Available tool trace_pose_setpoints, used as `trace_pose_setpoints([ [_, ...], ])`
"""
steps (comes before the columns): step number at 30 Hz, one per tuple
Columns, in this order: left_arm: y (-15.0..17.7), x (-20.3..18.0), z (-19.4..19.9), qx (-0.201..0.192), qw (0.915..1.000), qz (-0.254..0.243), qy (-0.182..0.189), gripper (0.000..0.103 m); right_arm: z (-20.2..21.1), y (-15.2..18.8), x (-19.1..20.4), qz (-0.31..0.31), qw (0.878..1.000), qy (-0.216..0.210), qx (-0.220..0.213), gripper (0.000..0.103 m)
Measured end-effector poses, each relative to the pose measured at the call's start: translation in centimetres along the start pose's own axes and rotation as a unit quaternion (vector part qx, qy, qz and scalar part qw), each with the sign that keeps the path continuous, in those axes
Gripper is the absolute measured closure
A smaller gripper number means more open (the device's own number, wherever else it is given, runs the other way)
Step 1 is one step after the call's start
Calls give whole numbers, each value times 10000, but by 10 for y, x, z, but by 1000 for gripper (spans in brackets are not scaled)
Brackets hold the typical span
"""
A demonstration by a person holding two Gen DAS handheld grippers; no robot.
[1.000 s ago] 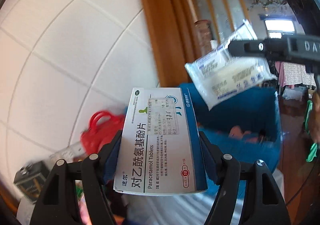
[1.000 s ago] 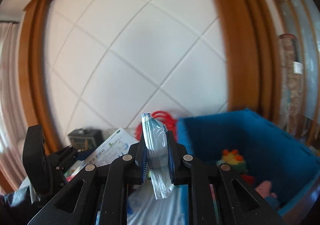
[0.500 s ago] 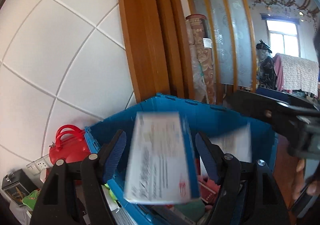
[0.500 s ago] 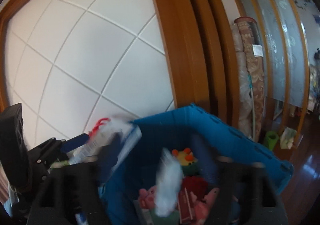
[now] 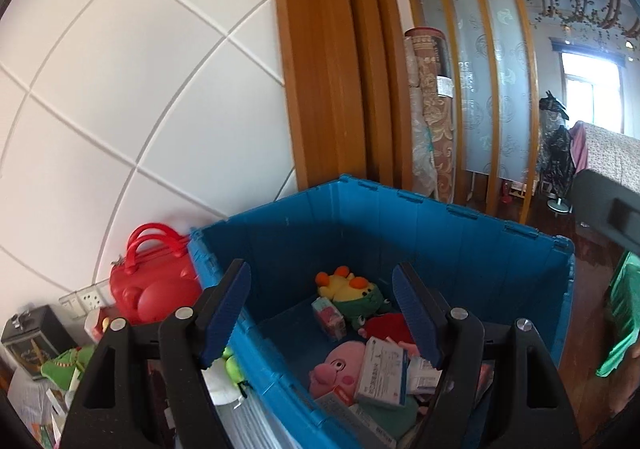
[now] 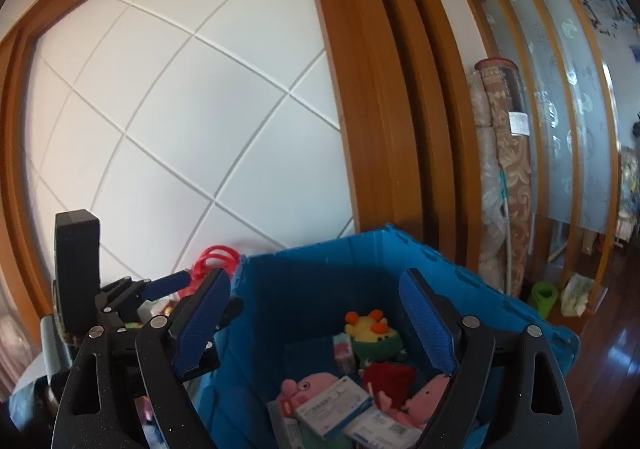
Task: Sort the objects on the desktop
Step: 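Carry the box and packet over the blue bin and open both tools, then move both tools back over the pile of items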
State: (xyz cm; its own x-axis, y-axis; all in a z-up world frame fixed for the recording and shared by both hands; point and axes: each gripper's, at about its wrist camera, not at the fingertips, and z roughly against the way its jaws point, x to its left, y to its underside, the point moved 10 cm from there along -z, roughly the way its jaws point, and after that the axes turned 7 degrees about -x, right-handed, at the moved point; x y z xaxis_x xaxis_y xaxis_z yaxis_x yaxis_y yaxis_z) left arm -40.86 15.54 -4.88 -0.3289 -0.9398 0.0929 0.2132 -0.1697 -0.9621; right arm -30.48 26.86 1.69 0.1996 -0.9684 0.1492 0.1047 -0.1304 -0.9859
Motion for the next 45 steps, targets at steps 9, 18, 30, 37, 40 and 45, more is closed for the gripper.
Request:
trace_pose_setpoints([
  [9, 34, 71, 57, -105, 9961, 230, -849, 30, 7, 14, 59, 94, 9991, -407, 39, 2],
  [18, 72, 163, 129, -93, 9842, 176, -1761, 30, 0, 40, 151, 202, 9949, -943, 299, 2],
  [30, 172, 321, 229, 506, 9544, -71, -2940, 30, -42, 158, 278, 409, 9869, -1244, 947, 1],
  [37, 241, 367, 239, 988, 9396, 303, -3263, 30, -125, 252, 289, 943, 9718, -1147, 1832, 1],
  [40, 260, 379, 231, 1054, 9363, 609, -3294, 30, -166, 283, 289, 1058, 9633, -1195, 2158, 1],
  [45, 279, 401, 200, 1363, 9272, 782, -3401, 30, -228, 326, 291, 1029, 9478, -1275, 2736, 1],
])
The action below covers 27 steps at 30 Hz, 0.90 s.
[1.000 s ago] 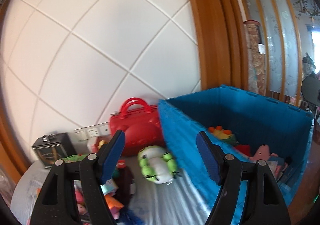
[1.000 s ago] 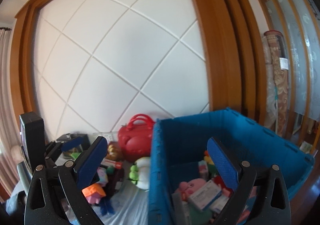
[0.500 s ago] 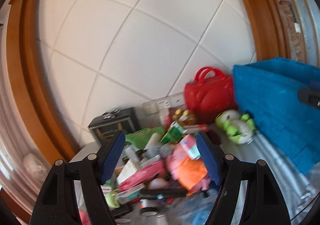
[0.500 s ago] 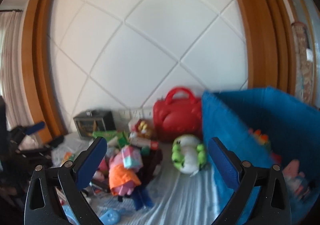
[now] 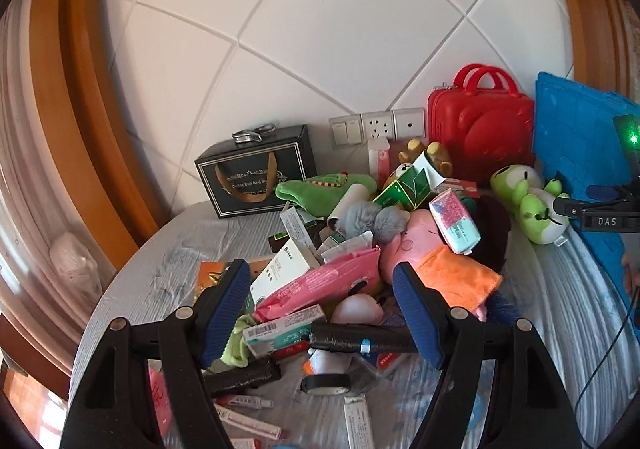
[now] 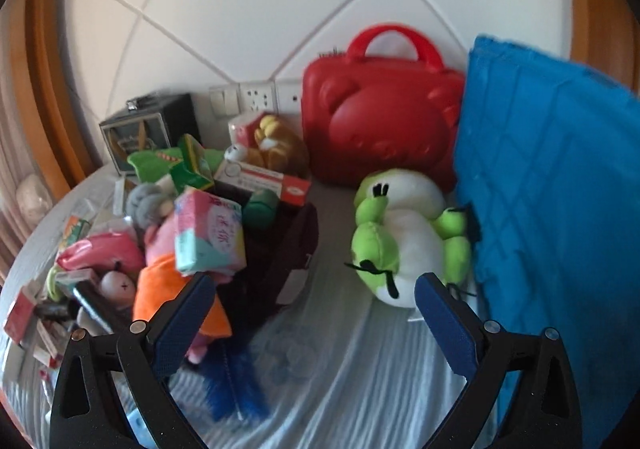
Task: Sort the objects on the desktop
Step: 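Move both tools back over the pile of items, then grasp the green box with left tool while right tool grasps the green frog plush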
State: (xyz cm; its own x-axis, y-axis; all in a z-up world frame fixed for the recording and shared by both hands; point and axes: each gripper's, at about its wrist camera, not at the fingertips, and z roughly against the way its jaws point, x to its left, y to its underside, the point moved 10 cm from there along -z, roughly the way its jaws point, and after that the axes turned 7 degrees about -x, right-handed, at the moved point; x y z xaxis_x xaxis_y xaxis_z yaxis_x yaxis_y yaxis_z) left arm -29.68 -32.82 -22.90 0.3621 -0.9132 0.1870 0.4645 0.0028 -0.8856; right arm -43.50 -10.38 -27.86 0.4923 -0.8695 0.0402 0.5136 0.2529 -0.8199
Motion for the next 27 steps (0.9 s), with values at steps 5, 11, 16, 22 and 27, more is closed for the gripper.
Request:
trace_pose_setpoints([
  [5, -7, -3, -42, 18, 10000, -23, 63, 30, -48, -6, -11, 66, 9997, 120, 180, 1],
  [11, 5, 3, -85, 308, 9992, 37, 264, 30, -84, -7, -23, 160, 9994, 230, 215, 1],
  [16, 5, -20, -113, 308, 9981, -207, 496, 30, -98, -7, -23, 44, 9995, 145, 259, 1],
  [22, -3, -55, -142, 332, 9941, -480, 916, 30, -107, -8, -26, 126, 9995, 151, 262, 1],
  [27, -38, -89, -156, 72, 9890, -359, 1431, 30, -113, -8, -32, 47, 9995, 186, 252, 1],
])
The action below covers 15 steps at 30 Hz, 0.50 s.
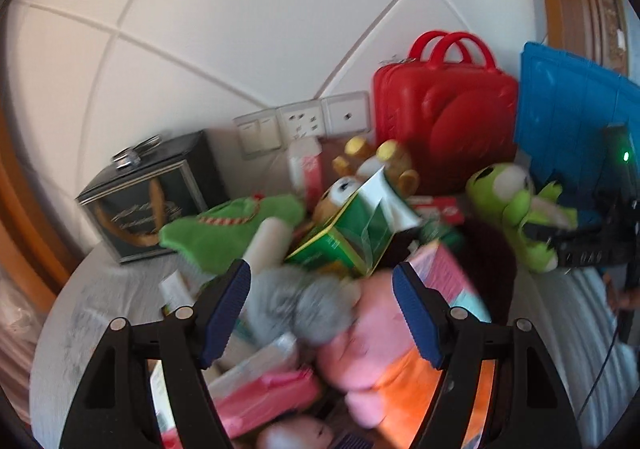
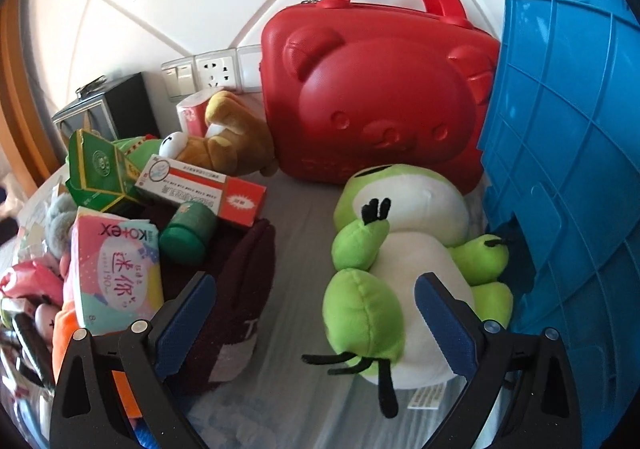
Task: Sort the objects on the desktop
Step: 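Grasp the green box with left tool while right tool grasps the green frog plush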
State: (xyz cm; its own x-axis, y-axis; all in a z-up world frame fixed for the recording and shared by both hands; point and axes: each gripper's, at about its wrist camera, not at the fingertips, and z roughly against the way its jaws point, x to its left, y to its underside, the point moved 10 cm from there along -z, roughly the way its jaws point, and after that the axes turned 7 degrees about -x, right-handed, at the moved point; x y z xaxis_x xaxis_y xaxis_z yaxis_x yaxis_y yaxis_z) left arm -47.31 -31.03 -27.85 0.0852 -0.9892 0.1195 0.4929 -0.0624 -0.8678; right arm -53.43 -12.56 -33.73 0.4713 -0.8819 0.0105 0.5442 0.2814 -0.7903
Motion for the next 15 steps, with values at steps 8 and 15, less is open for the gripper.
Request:
trace_pose_setpoints([
  [8, -18, -39, -36, 23, 9984, -161, 549, 30, -3, -4, -9, -69, 9999, 30, -92, 1],
  [15, -22, -55, -72, 213, 9980, -100, 585, 30, -10, -1, -18, -132, 9999, -19, -70, 1],
])
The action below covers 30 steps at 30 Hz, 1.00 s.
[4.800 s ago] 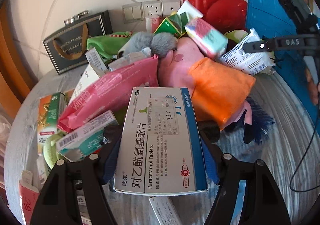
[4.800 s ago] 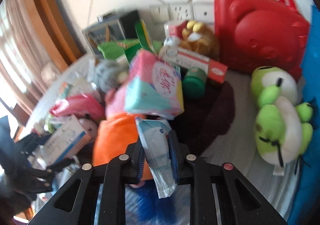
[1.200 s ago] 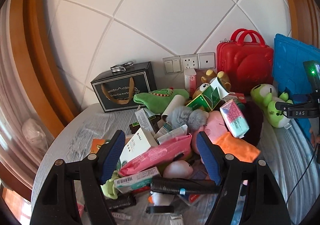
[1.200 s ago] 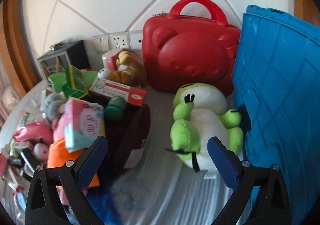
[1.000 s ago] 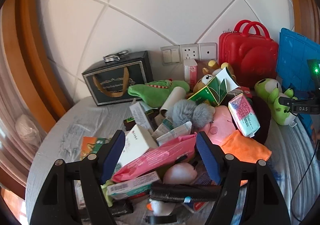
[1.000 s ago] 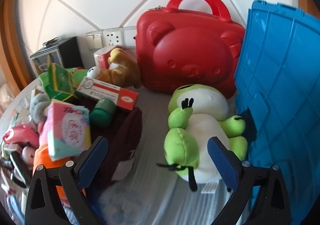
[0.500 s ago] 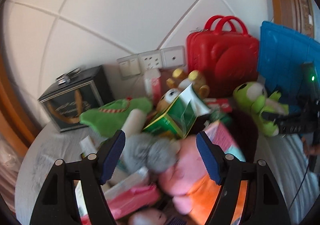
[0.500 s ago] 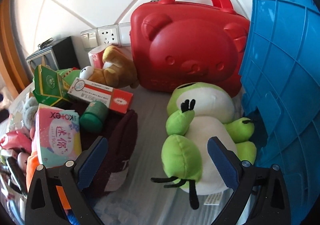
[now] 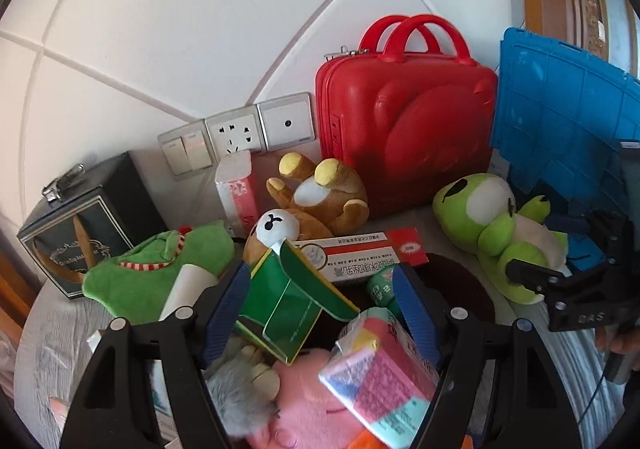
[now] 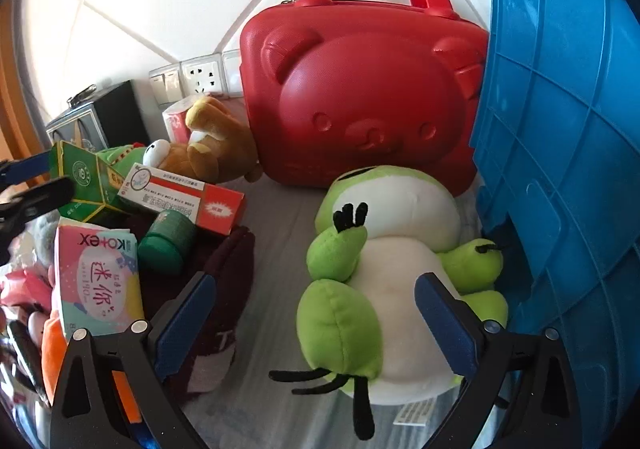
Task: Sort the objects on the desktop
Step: 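Grasp the green box with left tool while right tool grasps the green frog plush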
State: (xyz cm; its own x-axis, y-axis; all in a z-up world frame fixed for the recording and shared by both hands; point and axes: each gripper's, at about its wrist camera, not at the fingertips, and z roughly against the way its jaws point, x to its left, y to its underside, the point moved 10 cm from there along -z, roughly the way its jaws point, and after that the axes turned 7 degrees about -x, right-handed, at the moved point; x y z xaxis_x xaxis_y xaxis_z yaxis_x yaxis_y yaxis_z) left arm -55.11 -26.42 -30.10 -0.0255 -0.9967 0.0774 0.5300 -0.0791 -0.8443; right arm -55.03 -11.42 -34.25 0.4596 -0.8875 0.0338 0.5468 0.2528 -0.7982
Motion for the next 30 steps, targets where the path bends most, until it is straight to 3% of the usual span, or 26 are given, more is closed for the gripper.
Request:
trace_pose_setpoints([
  [2, 2, 3, -2, 45, 9997, 192, 120, 30, 0, -1, -1, 29, 10000, -18, -18, 1],
  [5, 0, 11, 3, -74, 10000, 62, -7, 30, 1, -3, -5, 13, 10000, -22, -82, 1],
  [10, 4, 22, -2, 90, 9996, 246, 72, 30, -9, -1, -9, -187, 9998, -60, -8, 1],
  [14, 3, 11, 1, -15, 9999, -48, 141, 30, -16, 4, -7, -146, 9998, -111, 75, 1],
  [15, 5, 9, -1, 27, 9998, -149, 132, 33, -18, 6, -8, -112, 9998, -82, 110, 1],
  [17, 14, 7, -7, 195, 9993, -294, 150, 58, -20, 7, -8, -91, 9999, -64, 92, 1],
  [19, 22, 7, -12, 369, 9985, -163, 362, 73, -22, 7, -10, -60, 10000, 6, 79, 1],
  [21, 26, 11, -14, 433, 9978, 78, 498, 78, -27, 10, -11, 32, 9998, 120, 142, 2],
  [26, 32, 10, -6, 326, 9967, 21, 743, 91, -36, 10, -21, 319, 9965, 751, 167, 24],
  [27, 32, 11, -5, 306, 9967, 34, 754, 91, -40, 10, -25, 332, 9956, 852, 178, 39],
  [29, 32, 12, -1, 285, 9968, 5, 747, 92, -45, 8, -29, 284, 9956, 875, 201, 50],
  [30, 31, 12, 3, 229, 9969, -47, 748, 92, -44, 5, -30, 204, 9965, 801, 152, 70],
])
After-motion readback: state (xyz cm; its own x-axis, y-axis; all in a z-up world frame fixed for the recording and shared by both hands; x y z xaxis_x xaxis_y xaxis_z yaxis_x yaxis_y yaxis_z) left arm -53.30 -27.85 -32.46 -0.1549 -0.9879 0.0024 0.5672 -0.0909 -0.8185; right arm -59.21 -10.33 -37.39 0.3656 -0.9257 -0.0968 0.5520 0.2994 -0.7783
